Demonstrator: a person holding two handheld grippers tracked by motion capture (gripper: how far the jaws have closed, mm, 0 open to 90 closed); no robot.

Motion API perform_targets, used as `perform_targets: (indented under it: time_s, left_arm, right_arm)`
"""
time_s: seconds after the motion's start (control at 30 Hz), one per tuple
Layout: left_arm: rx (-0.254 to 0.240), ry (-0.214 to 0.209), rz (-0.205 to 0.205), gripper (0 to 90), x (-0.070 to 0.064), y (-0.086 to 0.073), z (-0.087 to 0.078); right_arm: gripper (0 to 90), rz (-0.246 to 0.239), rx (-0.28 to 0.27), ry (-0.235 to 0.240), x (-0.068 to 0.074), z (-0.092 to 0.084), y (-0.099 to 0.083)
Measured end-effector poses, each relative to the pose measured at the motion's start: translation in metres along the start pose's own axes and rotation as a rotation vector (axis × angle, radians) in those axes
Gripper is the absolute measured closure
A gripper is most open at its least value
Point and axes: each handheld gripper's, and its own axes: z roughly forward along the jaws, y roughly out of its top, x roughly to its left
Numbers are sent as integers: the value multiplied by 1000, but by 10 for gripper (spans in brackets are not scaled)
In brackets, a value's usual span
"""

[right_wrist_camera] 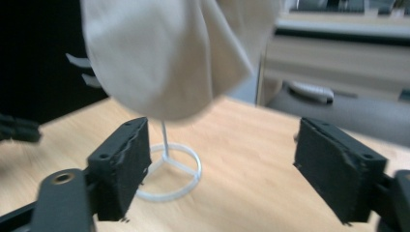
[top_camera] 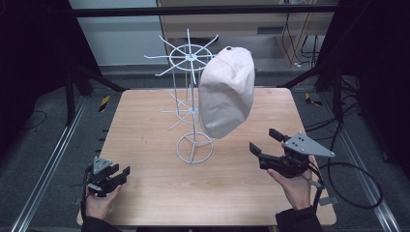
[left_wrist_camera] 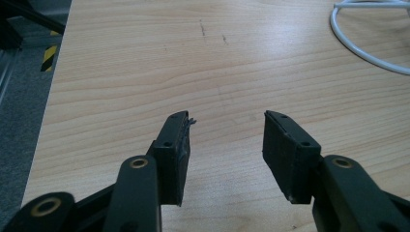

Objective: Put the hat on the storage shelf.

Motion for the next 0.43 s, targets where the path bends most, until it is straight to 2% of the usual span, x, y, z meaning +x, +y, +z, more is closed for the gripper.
perform_targets:
  time_s: [0.13,0.17,0.27,0.33,0.43]
  left_arm:
    - [4,-1,2,519,-1,0,1]
    - [3,-1,3,516,-1,0,1]
    - [-1,-2,5,498,0,-1,1]
    - [4,-1,7,486,0,-2,2]
    - [3,-6,14,444,-1,-2,4]
  right_arm:
    - [155,29,58,-15,-11,3,-27]
    - [142,34,86,-22,-14,4,-34]
    - [122,29,147,-59,-22,10,-55]
    - [117,21,209,-94,-27,13,-69]
    - [117,30,276,-134,-36,13,-87]
